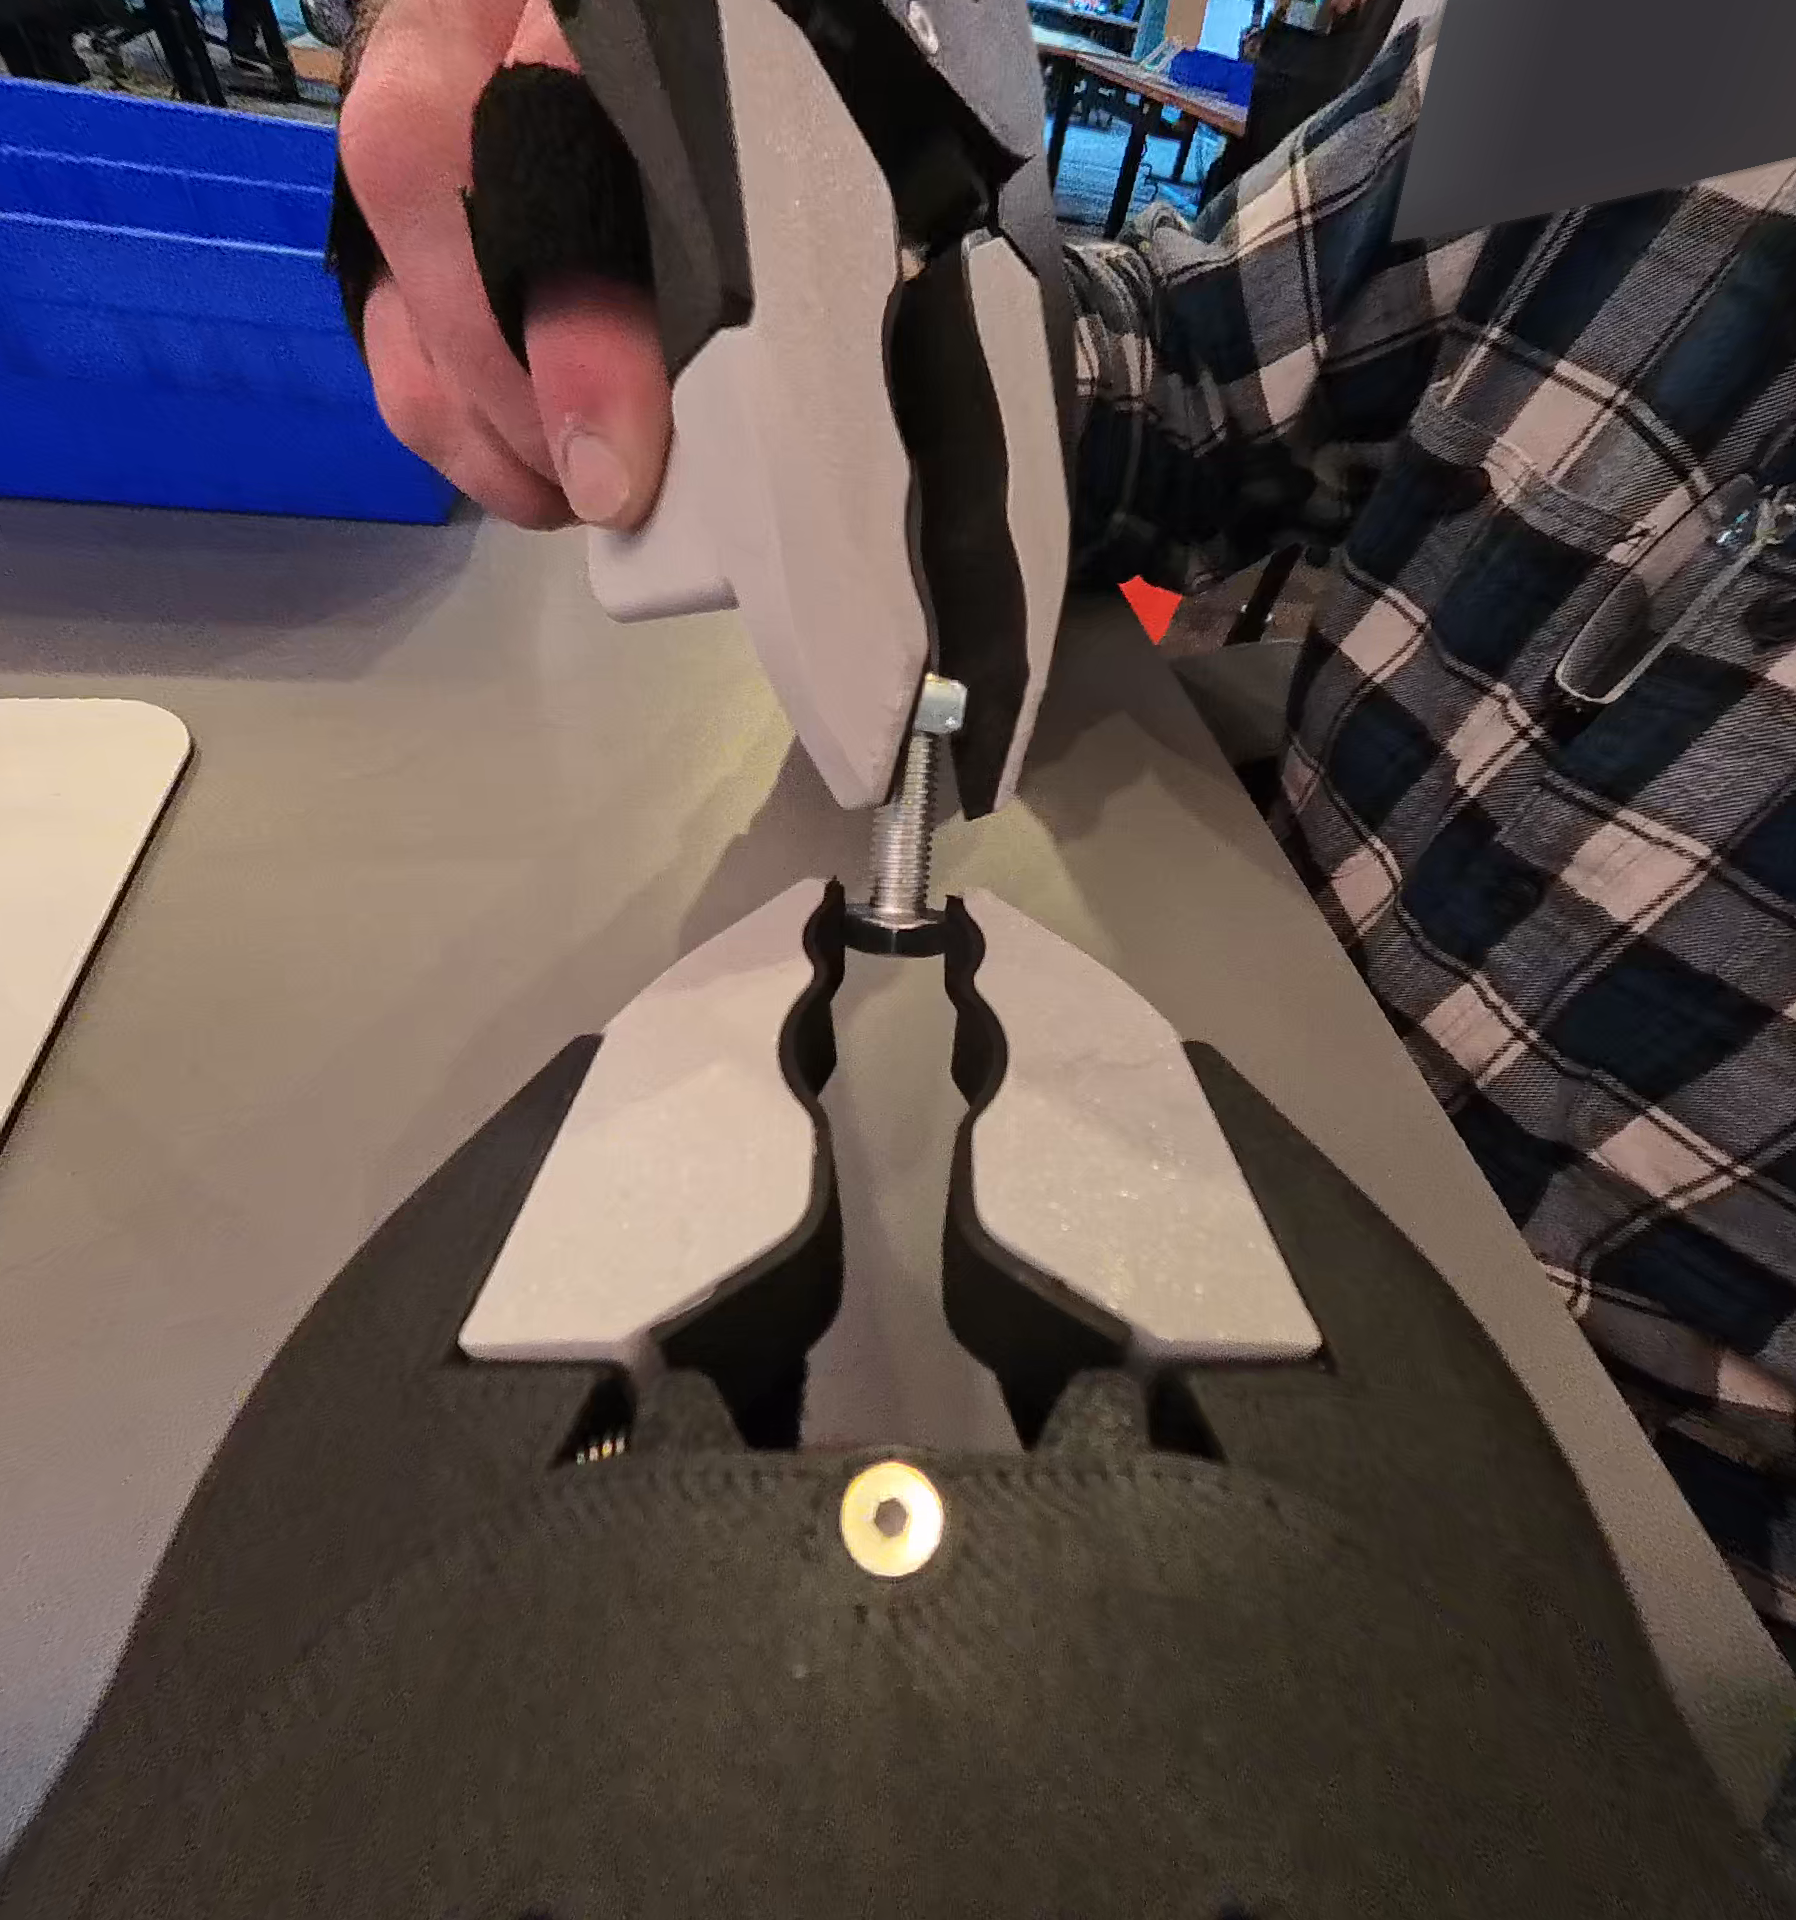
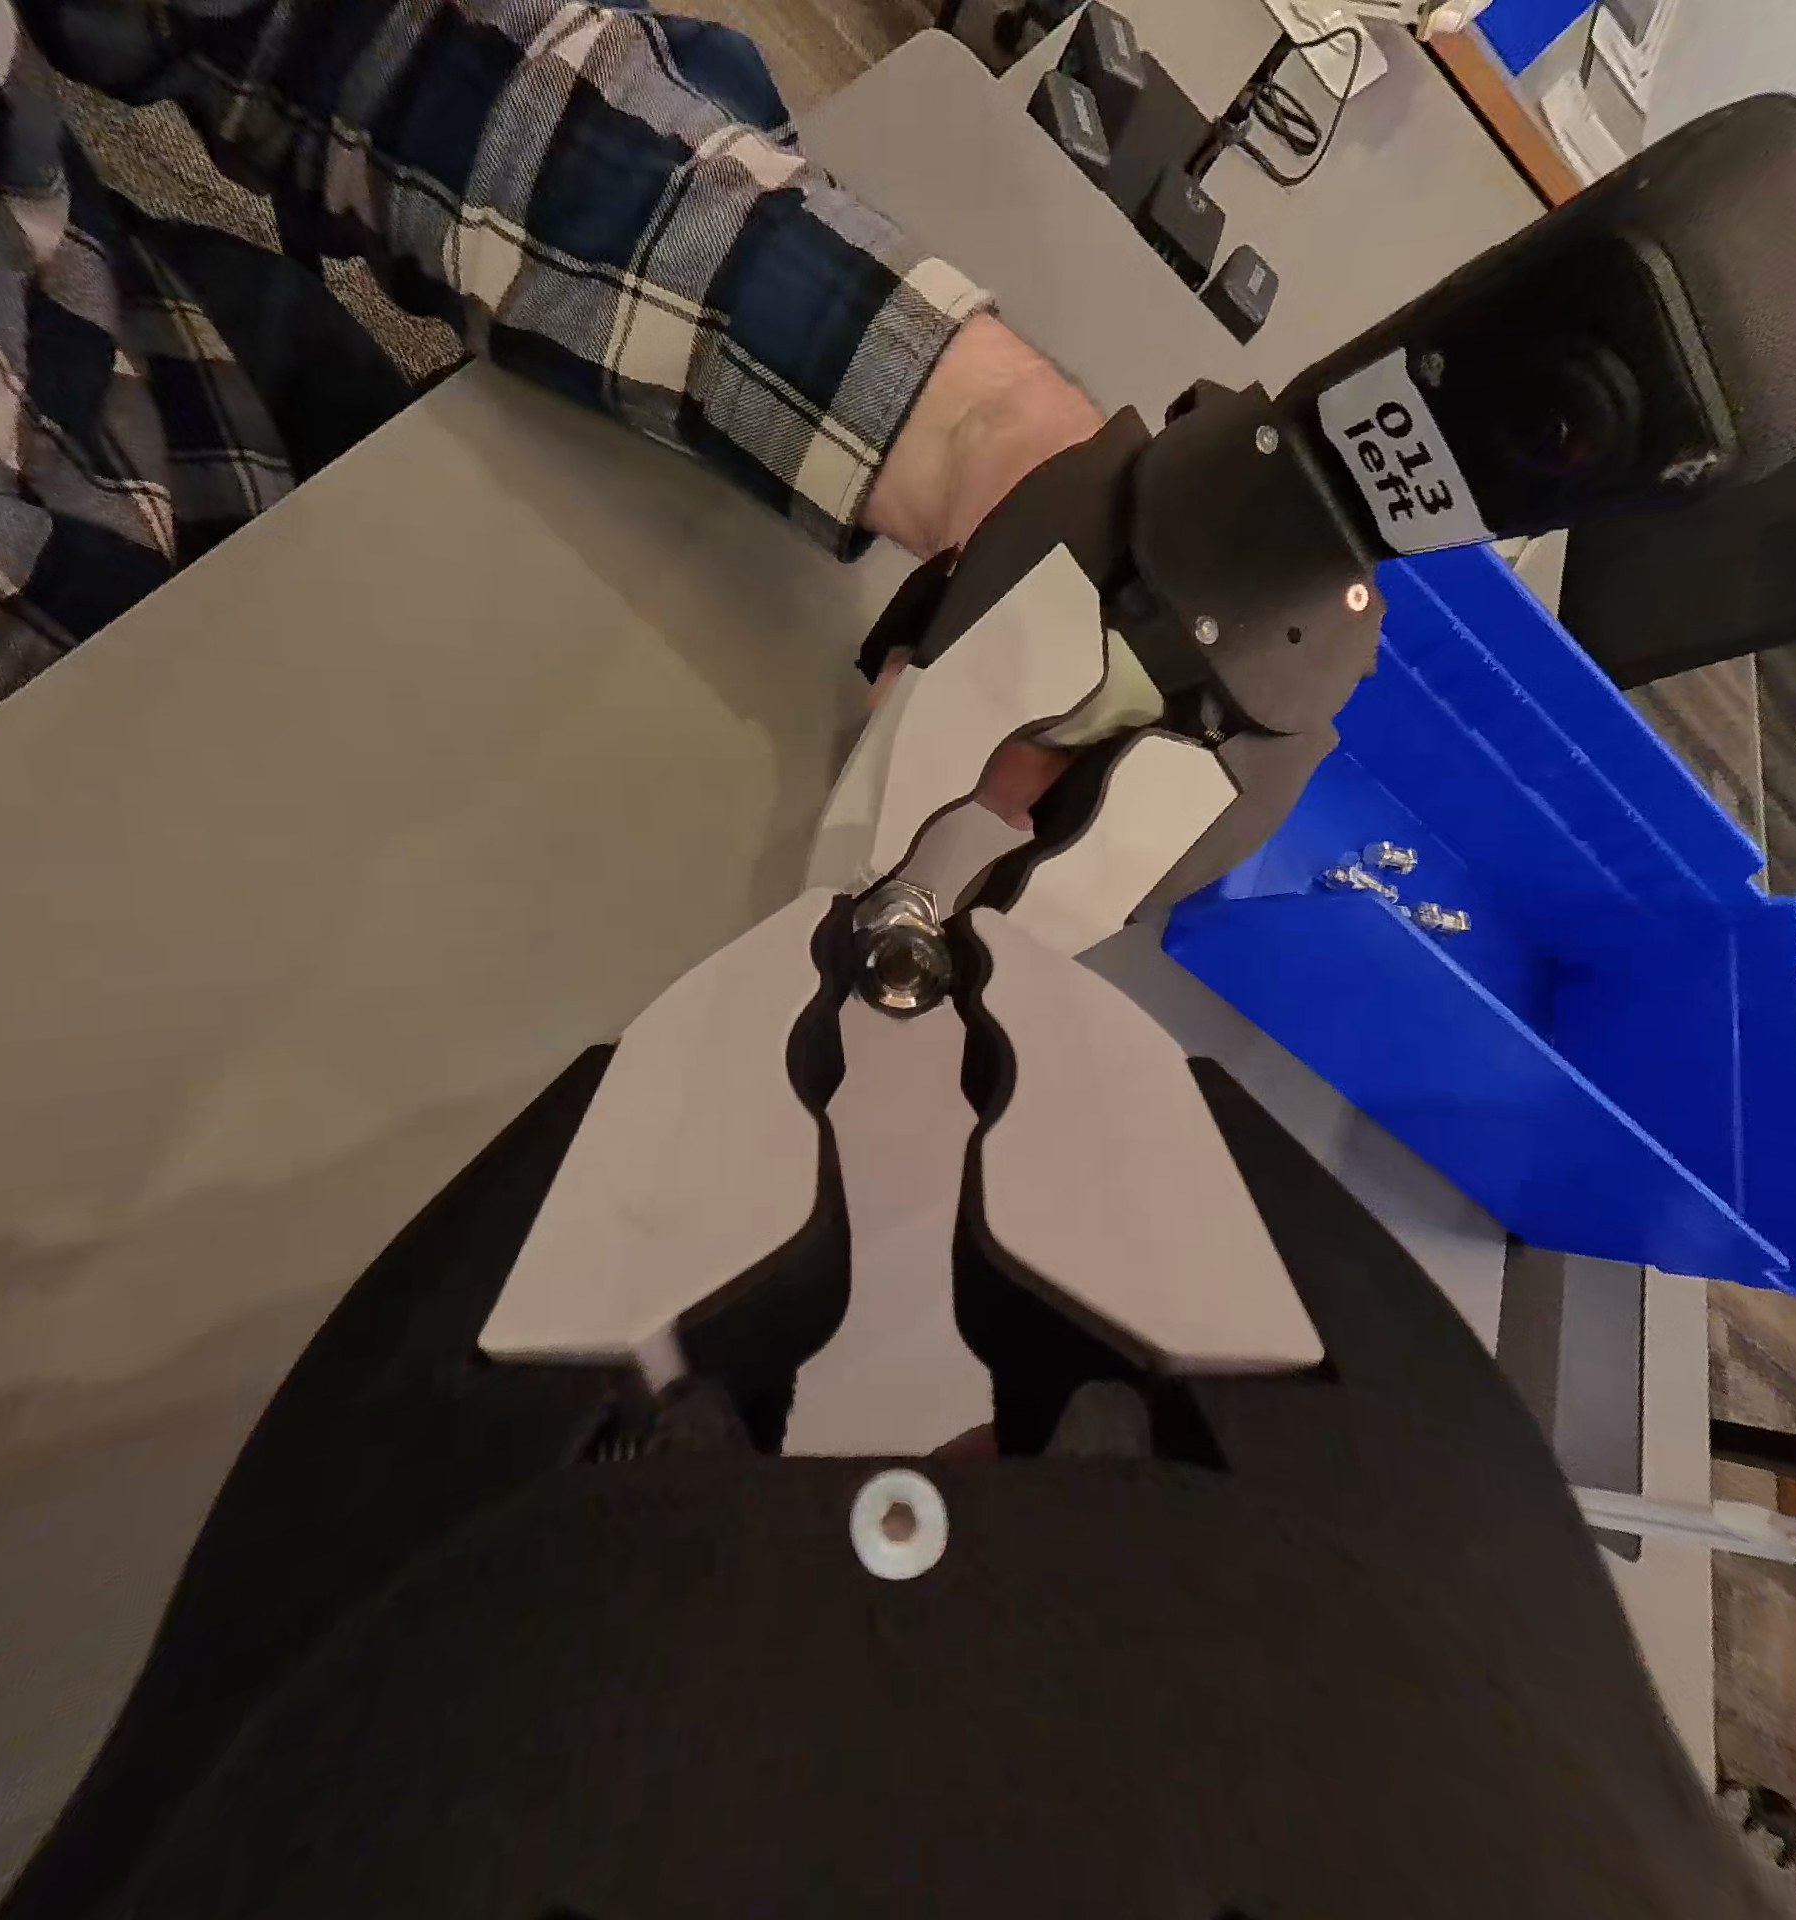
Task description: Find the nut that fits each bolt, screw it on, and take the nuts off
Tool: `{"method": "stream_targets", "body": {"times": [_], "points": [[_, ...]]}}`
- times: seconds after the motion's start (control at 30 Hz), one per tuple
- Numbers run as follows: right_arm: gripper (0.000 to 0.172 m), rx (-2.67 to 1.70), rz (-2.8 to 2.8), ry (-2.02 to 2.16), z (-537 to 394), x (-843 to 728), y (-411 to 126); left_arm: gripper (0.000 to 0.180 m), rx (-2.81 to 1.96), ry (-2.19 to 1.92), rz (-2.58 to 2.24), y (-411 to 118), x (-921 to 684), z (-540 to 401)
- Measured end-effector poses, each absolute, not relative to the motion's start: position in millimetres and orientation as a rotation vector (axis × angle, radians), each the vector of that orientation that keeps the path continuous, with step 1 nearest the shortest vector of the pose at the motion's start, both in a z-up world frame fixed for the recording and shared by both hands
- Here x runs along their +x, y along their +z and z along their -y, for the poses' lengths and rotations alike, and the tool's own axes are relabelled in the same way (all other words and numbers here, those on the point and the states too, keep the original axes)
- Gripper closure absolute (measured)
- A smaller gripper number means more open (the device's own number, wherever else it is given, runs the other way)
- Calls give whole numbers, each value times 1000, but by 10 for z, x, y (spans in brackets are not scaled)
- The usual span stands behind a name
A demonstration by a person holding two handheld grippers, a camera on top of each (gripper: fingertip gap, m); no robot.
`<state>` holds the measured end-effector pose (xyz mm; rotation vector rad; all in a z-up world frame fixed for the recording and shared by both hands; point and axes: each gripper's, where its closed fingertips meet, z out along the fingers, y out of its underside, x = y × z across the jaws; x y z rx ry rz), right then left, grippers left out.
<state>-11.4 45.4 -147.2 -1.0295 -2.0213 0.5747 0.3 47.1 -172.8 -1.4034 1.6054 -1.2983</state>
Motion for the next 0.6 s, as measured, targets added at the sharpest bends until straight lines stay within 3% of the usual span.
{"method": "stream_targets", "body": {"times": [0.27, 0.6], "points": [[153, -1076, 1926, 666, -521, -91, -1470, 162, -1412, -1311, -1551, -1713, 38, -540], [153, -1201, 1758, 750, -748, -115, -1422, 138, -1440, -1081, -1464, -1678, 51, -773]]}}
